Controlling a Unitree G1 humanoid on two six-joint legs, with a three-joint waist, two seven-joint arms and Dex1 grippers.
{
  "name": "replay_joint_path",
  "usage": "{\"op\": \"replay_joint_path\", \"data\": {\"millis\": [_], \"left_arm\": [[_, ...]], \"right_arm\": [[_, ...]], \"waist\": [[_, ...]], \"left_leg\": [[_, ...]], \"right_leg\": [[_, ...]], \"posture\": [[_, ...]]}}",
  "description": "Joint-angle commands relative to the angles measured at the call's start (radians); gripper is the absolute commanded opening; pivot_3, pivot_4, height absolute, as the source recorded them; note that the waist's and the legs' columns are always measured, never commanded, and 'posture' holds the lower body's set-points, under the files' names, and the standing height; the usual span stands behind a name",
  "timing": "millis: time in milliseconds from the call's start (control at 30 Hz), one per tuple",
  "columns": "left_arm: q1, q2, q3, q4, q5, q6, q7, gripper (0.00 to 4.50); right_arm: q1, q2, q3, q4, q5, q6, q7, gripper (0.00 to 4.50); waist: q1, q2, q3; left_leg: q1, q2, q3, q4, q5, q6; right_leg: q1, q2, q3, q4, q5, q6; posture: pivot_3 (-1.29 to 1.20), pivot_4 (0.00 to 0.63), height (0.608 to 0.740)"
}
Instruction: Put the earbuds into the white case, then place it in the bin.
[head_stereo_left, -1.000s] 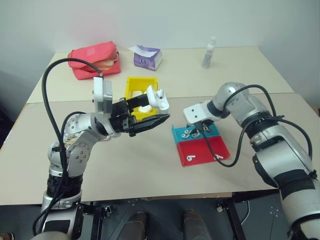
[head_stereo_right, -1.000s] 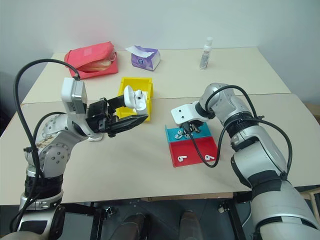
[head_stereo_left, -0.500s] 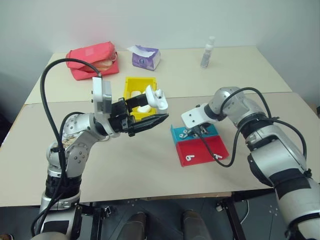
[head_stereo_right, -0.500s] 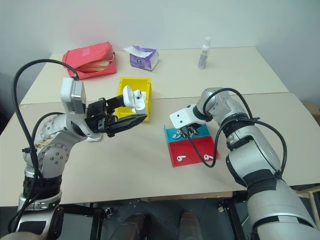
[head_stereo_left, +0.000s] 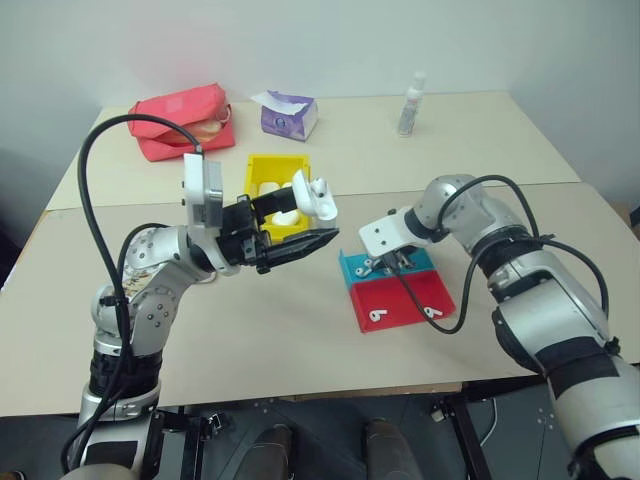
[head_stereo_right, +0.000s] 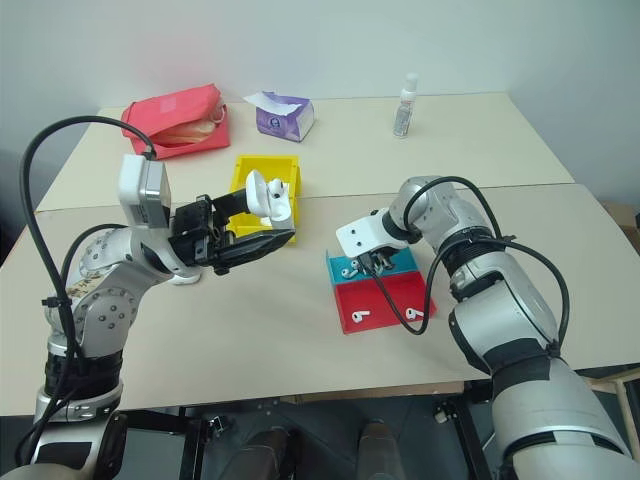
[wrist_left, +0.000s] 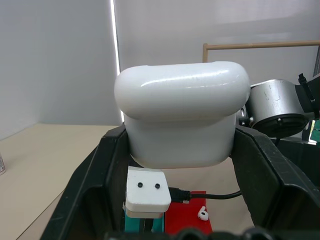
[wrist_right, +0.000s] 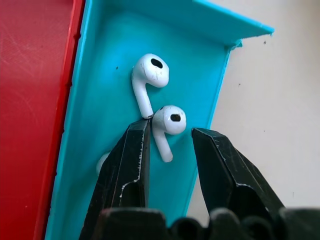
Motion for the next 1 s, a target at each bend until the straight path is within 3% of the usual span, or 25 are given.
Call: {"op": "replay_joint_path", "data": {"millis": [33,333,500,833,1000], "left_arm": [[-0.002,0.013,0.022,-0.031,-0.025,-0.007,0.001,2.77],[-0.001,0.022,0.023,-0.035,-0.029,-0.006,0.002,2.77],[-0.002,0.025,0.021,-0.037,-0.032,-0.004,0.005,2.77],[-0.005,0.030,0.016,-0.034,-0.040,-0.001,0.007,2.77],[-0.022,0.030,0.006,-0.012,-0.043,0.002,-0.005,2.77]], "right_arm": [[-0.011,0.002,-0.024,-0.012,0.000,-0.018,-0.006,1.69],[0.001,0.003,-0.021,-0.015,-0.001,-0.019,0.009,1.69],[0.015,0.004,-0.024,-0.022,0.005,-0.007,0.019,0.60],[0.037,-0.012,-0.070,-0.075,0.019,0.107,0.027,0.60],[0.068,-0.086,-0.171,-0.226,0.075,0.222,-0.003,0.60]], "waist": [[0.000,0.000,0.000],[0.000,0.000,0.000],[0.000,0.000,0.000],[0.000,0.000,0.000],[0.003,0.000,0.000]], "left_leg": [[0.000,0.000,0.000,0.000,0.000,0.000],[0.000,0.000,0.000,0.000,0.000,0.000],[0.001,0.000,0.000,0.000,0.000,0.000],[0.001,0.000,0.000,0.000,0.000,0.000],[0.000,0.000,0.000,0.000,0.000,0.000]], "right_leg": [[0.000,0.000,0.000,0.000,0.000,0.000],[0.000,0.000,0.000,0.000,0.000,0.000],[0.000,0.000,0.000,0.000,0.000,0.000],[0.001,0.000,0.000,0.000,0.000,0.000],[0.000,0.000,0.000,0.000,0.000,0.000]], "posture": [[0.00,0.150,0.740],[0.00,0.150,0.740],[0.00,0.150,0.740],[0.00,0.150,0.740],[0.00,0.150,0.740]]}}
